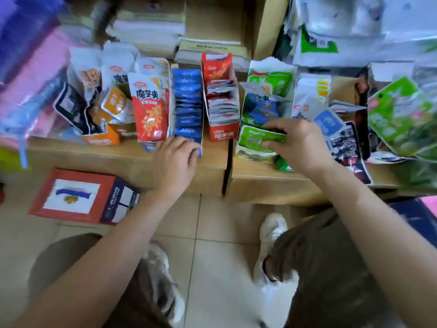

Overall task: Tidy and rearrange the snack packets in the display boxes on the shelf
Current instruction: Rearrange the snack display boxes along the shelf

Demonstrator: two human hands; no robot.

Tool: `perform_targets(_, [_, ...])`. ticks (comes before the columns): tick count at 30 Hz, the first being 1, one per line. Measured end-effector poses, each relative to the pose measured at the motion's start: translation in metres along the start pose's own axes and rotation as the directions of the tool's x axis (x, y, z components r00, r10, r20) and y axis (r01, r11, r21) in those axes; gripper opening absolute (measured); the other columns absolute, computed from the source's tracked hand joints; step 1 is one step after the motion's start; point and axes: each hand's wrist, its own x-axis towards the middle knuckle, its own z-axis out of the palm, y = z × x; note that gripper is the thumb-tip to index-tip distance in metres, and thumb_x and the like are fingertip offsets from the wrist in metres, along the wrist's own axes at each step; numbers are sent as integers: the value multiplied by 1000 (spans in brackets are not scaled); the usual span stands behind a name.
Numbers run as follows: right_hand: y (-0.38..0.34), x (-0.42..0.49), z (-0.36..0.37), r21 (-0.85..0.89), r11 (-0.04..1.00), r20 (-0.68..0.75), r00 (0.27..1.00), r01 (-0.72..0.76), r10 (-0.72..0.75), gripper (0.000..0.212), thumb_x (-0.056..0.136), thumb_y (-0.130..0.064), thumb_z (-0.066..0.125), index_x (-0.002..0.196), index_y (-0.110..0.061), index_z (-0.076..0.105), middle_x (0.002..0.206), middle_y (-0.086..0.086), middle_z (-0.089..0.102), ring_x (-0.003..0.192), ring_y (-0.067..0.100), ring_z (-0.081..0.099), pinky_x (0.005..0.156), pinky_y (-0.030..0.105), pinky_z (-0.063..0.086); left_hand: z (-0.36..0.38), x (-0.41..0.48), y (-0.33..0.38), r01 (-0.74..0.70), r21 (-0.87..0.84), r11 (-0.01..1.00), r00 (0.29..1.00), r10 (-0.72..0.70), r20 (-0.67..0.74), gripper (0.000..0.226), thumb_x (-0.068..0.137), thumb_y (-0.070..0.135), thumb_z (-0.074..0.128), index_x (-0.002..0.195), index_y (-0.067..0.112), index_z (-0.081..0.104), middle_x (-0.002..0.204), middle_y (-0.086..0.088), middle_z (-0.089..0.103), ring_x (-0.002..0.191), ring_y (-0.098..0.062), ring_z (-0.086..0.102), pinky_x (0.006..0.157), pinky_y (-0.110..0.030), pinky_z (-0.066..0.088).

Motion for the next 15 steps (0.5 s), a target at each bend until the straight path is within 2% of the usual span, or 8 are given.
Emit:
perform_targets(3, [-2,-4,-3,-56,998,52,998,24,-21,40,80,-27,81,118,-18,72,117,6,73,109,28,66,91,45,53,-6,-6,8,24,7,1000,999,-24,47,14,87,20,70,100,20,75,97,-1,72,91,-27,65,80,-41,48])
perform_targets(6, [-3,-11,-8,-61,997,69,997,40,-36,42,79,-28,82,119,-18,72,114,8,73,106,30,67,89,45,54,-15,-7,17,78,-20,997,997,-77,11,19,85,24,71,102,16,76,96,-3,74,91,-28,67,79,-39,52])
perform_targets(8, [-2,-15,-9,-65,997,68,997,39,-35,42,79,-29,83,119,-20,72,112,7,74,104,30,67,87,46,54,-18,-2,23,80,-21,997,996,-81,-46,28,86,24,72,112,14,73,101,-5,74,95,-29,66,82,-41,53])
perform_targets(10, [1,-17,-8,-54,998,58,998,36,-33,43,78,-29,83,119,-20,72,111,8,74,103,30,68,87,47,54,-16,10,30,-4,-11,1000,998,3,-68,39,88,24,71,125,13,67,114,-6,70,105,-28,62,89,-42,52])
perform_targets(12, [3,-18,-6,-53,998,31,999,43,-42,44,78,-28,83,120,-18,71,111,9,74,103,31,69,88,48,54,-10,24,35,-89,47,995,996,89,9,49,92,30,67,138,15,58,130,-4,63,117,-27,54,97,-42,48])
perform_targets(15, [7,-26,0,-12,999,-53,998,32,-33,46,78,-28,83,120,-14,71,113,10,74,102,29,69,88,44,55,2,36,38,-111,144,983,984,88,157,57,95,37,62,147,21,46,140,1,55,124,-26,48,100,-43,44])
